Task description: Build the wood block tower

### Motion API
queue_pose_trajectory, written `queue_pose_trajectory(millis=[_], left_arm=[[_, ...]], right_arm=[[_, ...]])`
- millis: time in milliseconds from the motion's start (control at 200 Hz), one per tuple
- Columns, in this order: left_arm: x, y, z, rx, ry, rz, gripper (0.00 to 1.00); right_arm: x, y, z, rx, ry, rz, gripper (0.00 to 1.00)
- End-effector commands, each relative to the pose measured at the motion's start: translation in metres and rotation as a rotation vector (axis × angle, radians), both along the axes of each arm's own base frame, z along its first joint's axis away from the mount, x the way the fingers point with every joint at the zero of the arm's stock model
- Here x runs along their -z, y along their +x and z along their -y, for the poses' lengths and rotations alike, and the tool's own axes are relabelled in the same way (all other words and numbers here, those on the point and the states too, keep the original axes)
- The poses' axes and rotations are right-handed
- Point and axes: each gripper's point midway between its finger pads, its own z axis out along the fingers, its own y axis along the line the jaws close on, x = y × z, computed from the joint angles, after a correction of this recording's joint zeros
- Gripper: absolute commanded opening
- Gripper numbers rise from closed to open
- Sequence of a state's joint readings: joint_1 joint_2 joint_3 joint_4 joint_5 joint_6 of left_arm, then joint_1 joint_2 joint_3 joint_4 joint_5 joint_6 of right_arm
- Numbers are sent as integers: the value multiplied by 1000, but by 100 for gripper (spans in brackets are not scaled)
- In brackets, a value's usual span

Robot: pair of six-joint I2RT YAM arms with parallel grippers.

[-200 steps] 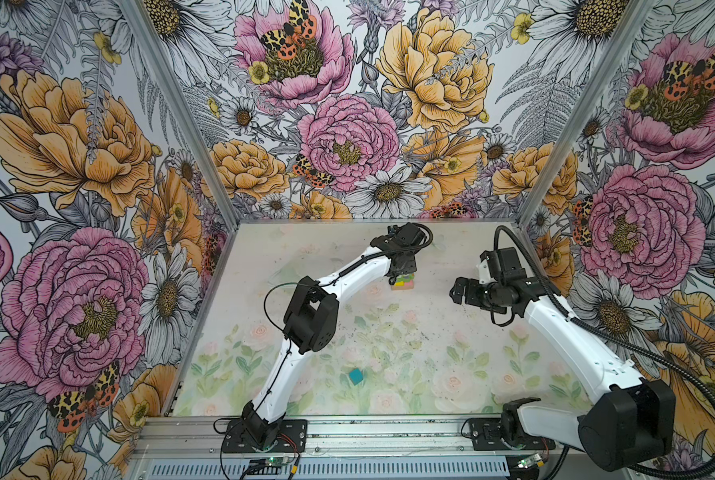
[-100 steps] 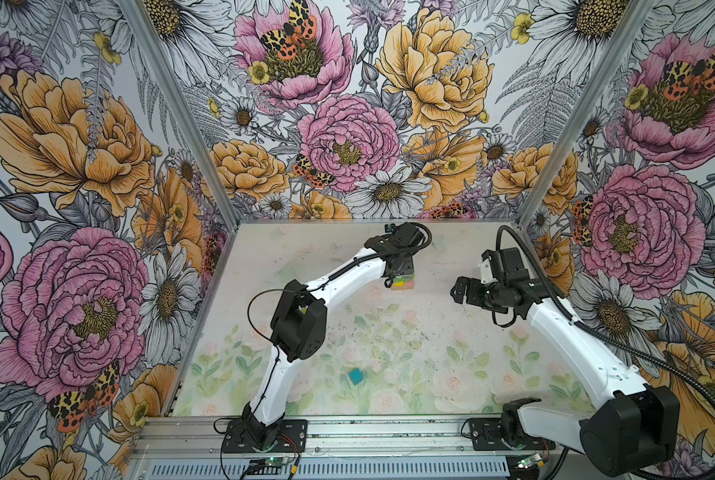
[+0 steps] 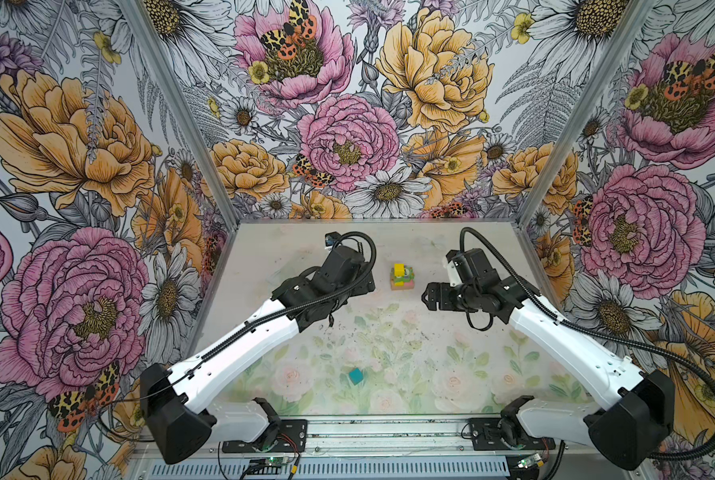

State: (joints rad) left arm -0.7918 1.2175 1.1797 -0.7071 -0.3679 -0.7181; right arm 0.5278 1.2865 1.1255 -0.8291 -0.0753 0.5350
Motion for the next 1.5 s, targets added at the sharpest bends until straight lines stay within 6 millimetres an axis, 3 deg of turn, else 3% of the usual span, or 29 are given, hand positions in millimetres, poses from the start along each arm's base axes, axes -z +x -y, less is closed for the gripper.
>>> queue_pose_trajectory(millis=[0, 50, 320, 620, 845, 1201, 1491], left_arm=[[6, -18, -23, -37, -35, 22, 94], [9, -28, -33, -41, -50, 27, 99], [29, -63, -59, -24, -88, -6, 99], [42, -83, -80, -46, -125, -9, 99], [52, -91, -84, -39, -144, -25, 99], [63, -98, -88, -43, -157, -43, 99], [68, -103, -93, -51, -167, -49, 99]], right_arm=[[-2, 2, -18, 2, -14, 6, 91], [0, -1, -28, -17, -23, -1, 91], [19, -18, -73, -101, -61, -44, 89], [42, -47, -118, -187, -29, -84, 76], [65, -74, -153, -278, -12, -136, 65], [91, -117, -183, -387, -19, -192, 65], [116, -134, -196, -428, -39, -217, 63]])
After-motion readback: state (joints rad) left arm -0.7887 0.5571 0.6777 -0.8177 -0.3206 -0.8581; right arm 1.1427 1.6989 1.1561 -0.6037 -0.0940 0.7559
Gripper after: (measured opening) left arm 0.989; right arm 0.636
